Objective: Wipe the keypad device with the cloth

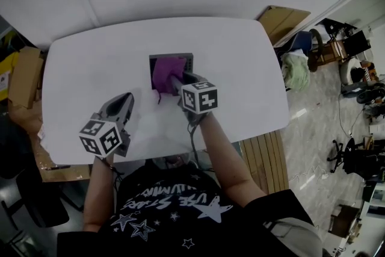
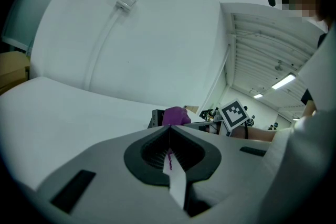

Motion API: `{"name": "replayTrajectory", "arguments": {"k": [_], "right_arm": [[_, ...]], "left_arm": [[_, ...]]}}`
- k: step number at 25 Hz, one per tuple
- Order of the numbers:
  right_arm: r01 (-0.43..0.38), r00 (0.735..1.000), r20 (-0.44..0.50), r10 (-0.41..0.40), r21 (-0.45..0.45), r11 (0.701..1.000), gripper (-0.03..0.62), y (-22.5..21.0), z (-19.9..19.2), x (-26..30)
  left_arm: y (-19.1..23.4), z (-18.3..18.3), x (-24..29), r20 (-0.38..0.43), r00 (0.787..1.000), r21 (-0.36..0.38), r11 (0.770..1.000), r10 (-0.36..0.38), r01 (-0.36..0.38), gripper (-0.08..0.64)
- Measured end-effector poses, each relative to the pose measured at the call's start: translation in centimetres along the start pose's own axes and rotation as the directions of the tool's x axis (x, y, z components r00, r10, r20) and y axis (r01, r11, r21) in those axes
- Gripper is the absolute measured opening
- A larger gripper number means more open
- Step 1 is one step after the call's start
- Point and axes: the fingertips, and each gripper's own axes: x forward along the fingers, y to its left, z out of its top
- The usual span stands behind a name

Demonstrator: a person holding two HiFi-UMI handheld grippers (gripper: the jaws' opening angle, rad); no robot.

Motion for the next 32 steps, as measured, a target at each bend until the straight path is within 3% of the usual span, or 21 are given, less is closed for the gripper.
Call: {"name": "replayTrajectory", "arguments": {"k": [20,32], "right_arm": [[0.084,0.996,0.010,-0.084,0.043,0.996,0.098,-8.6,-1.4,-5.9],[0.056,0.998,0.025,-0.057,0.045,0.997,0.098,-9.4,-2.5,-9.8]], "left_arm": [[-5.7,-1.7,2.0,-0.010,1.000,0.017,1.000,0.004,-0.004,0.009],[-9.5,-3.4,-0.4,0.044,0.996,0.000,0.997,0.075,-0.075,0.008]]}}
